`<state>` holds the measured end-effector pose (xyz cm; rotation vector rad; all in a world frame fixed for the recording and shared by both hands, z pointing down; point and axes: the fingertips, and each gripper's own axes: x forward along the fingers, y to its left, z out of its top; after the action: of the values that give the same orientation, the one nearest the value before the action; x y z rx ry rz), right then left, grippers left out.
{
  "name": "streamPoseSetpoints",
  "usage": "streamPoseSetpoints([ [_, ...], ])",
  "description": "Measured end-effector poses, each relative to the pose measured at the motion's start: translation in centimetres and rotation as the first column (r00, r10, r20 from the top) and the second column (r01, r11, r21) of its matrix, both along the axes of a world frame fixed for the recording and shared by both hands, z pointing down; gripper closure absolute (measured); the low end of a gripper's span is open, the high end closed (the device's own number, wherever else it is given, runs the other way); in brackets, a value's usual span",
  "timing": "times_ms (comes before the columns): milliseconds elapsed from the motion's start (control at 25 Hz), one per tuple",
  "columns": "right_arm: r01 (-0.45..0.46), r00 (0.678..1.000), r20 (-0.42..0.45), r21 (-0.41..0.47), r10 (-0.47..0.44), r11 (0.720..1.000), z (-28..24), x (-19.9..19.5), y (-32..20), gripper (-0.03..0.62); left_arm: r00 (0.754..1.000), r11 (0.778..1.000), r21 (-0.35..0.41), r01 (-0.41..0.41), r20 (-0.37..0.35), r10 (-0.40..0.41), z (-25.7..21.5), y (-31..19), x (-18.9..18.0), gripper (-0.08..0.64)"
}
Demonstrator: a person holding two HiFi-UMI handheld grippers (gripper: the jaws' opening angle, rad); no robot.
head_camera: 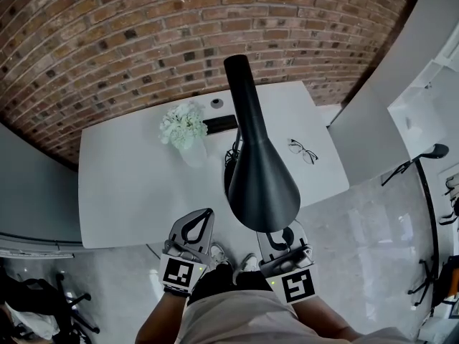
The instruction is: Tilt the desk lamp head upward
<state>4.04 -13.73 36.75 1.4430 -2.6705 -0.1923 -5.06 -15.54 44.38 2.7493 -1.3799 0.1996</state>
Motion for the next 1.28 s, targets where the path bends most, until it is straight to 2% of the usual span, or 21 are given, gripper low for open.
streamPoseSetpoints([
  [360,0.012,1.0,-0.017,0.043,-0.011,0.999,-1.8,-0.2,1.0,0.574,1.0,1.0,0.028,-0.003,0.003,0.003,-1.1,0.7,0.4,0.552],
  [600,-0.004,1.0,0.019,0.074,0.002,0.997,-4.1,-0.4,1.2,0.575,1.0,0.999,0.044,0.007,-0.008,-0.007,-1.4,1.5,-0.3,0.552],
  [1280,-0.04,0.998,-0.038,0.139,0.046,0.989,-8.2,-0.9,1.3,0.575,0.999,0.998,0.059,0.009,-0.043,-0.006,-2.4,2.4,-1.8,0.552],
])
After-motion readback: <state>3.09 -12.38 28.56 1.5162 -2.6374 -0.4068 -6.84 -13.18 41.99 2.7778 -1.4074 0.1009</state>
